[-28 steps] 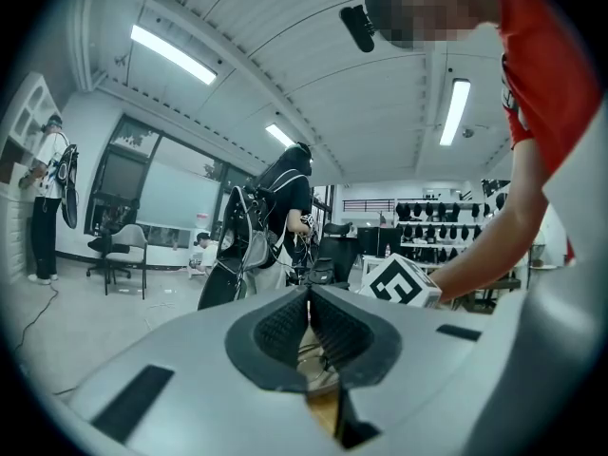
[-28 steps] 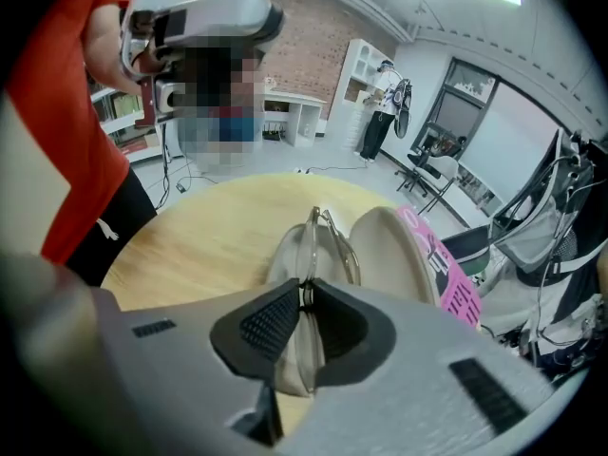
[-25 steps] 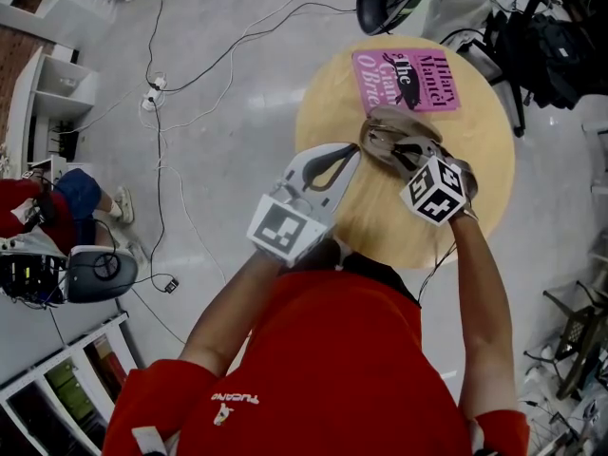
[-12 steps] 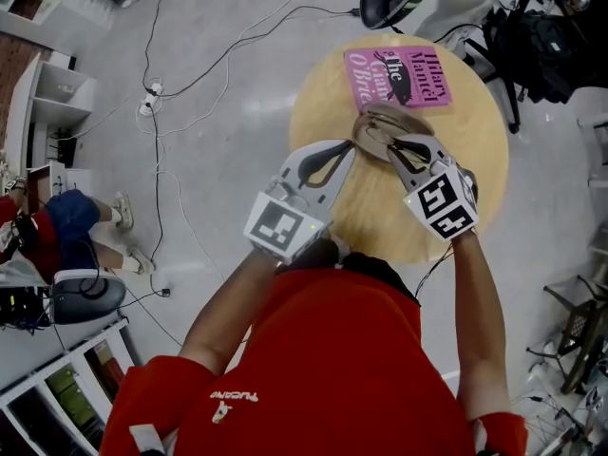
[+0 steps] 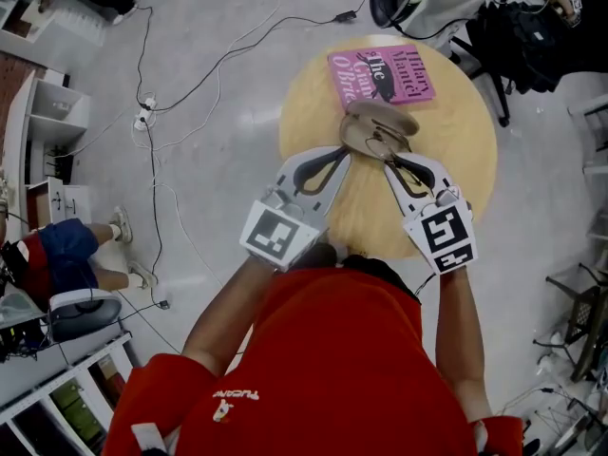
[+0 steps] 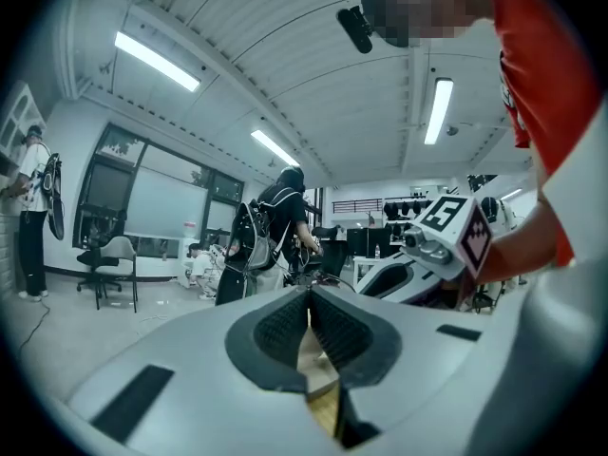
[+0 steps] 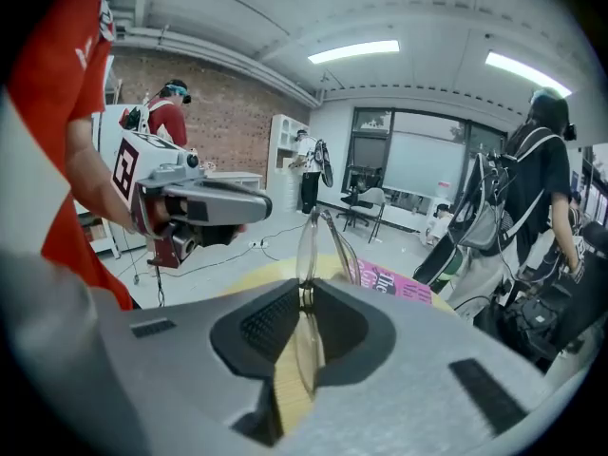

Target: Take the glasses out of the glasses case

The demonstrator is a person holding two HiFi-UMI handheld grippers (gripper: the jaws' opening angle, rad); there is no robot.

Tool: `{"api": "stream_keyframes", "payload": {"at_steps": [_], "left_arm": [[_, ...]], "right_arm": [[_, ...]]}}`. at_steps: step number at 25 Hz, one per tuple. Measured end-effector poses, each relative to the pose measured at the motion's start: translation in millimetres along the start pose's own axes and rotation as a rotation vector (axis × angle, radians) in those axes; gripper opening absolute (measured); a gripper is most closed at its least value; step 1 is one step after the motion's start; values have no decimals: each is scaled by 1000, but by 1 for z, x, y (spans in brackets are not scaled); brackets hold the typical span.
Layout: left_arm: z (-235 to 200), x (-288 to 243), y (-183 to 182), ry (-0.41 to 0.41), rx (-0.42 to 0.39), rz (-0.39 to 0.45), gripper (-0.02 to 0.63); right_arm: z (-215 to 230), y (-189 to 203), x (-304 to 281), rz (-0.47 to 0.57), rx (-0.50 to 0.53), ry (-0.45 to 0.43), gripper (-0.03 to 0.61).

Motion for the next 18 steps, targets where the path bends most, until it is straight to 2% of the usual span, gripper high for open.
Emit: {"api": "stream_keyframes", "payload": {"at_steps": [4, 18], "left_arm": [[9, 1, -5, 9, -13, 11, 13], [38, 3, -8, 28, -20, 13, 14]], "right_arm": [[-4, 3, 15, 13, -33, 26, 48], [-14, 5, 43, 36, -13, 31, 46]]}}
Point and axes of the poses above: the fingertips, and each gripper's own axes: x backward along the fingers, z to its right, y out of its underside, the point moved 5 cm from there along x, backward along the fingers, and after that the axes turned 7 degrees about y, right-handed, at the moved point
